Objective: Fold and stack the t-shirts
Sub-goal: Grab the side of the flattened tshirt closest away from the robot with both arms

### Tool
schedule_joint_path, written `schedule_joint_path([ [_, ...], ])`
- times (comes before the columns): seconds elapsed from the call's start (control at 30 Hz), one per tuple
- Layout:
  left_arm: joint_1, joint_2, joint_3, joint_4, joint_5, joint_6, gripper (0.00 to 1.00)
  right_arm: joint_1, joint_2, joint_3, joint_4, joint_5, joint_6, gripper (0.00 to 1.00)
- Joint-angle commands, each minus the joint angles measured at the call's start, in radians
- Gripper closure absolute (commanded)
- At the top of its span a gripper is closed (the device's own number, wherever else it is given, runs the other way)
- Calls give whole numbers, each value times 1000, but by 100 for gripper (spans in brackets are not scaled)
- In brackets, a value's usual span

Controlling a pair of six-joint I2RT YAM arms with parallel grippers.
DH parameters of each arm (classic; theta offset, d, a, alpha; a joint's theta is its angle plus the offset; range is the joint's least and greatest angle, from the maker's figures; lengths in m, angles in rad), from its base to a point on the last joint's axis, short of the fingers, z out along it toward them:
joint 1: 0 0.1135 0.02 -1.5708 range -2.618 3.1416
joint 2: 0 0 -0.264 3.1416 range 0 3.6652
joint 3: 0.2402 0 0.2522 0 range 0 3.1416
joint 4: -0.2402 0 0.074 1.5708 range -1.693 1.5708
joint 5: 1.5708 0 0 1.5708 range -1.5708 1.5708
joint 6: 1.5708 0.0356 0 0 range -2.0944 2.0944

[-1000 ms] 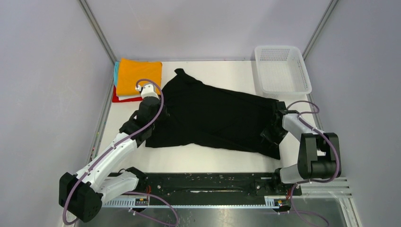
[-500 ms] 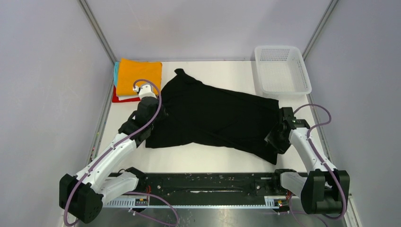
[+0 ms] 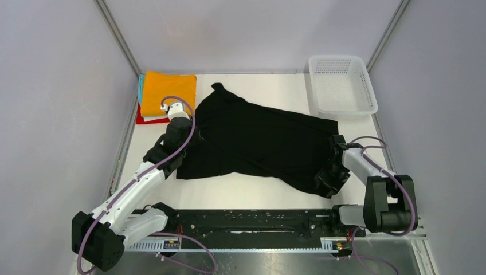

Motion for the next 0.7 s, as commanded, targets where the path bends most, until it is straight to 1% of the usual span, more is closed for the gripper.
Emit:
schedule_joint_path([
  [0.0,7,-30,3,53,-16,-2,100,31,50,1,96,9,6,48],
  [0.07,8,-31,2,49,-19,-2,100,31,45,2,111,14,2,60],
  [0.2,7,-39,9,31,-43,-5,100,31,34,-1,98,6,-30,91],
  [0.27,7,-55,10,7,-59,-15,100,31,11,10,37,17,-51,97],
  [0.4,7,-143,-14,-50,-74,-72,100,31,-93,43,-88,34,-76,98],
  [0.53,5,-287,-66,-115,-85,-152,100,31,-211,86,-231,58,-81,98],
  [0.67,4,-401,-95,-169,-97,-203,100,31,-308,94,-317,59,-84,97],
])
